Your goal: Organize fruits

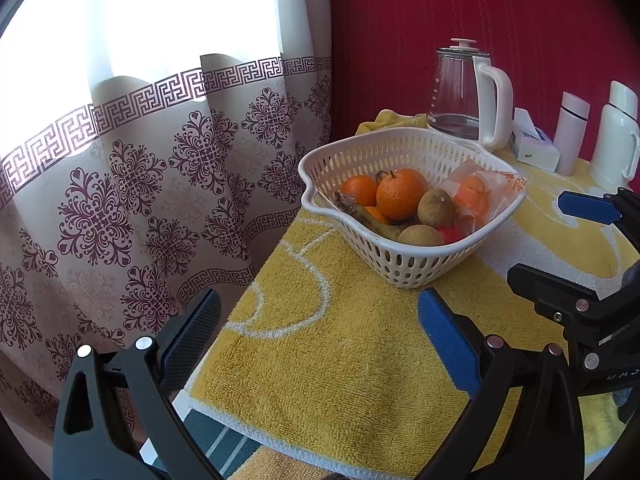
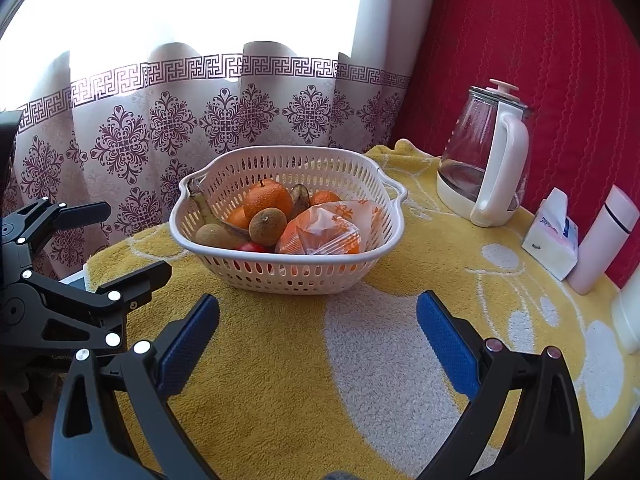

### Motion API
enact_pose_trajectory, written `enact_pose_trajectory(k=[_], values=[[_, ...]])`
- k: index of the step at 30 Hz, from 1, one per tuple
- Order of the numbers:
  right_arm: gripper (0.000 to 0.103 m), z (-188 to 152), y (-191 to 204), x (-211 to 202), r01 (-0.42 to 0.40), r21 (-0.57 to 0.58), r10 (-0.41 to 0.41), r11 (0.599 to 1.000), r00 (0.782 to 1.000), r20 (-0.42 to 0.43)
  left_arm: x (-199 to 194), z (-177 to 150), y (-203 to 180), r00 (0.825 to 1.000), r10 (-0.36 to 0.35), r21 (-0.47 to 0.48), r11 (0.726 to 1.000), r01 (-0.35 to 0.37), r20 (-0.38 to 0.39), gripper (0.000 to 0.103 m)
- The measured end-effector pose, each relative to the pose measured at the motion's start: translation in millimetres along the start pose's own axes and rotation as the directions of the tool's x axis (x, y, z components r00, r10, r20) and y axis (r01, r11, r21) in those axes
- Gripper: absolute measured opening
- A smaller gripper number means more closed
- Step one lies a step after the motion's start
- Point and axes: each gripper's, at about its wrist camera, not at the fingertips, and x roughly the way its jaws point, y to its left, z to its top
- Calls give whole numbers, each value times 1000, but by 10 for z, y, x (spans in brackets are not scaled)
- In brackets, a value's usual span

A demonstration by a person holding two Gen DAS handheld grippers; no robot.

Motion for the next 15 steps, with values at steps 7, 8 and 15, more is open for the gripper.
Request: enact_pose_trajectory(k=[7,8,15], values=[[98,10,-15,0,20,5,-20,1000,1000,4,5,1,3,1000,0,-1,1000,0,-3,100],[98,12,-23,3,20,8,-20,1000,1000,1,9,0,5,1000,0,-1,1000,0,-4,100],[98,3,-46,67,15,25,-14,1000,999,-41,40,-5,-4,1000,-3,0,1000,3,-21,100]])
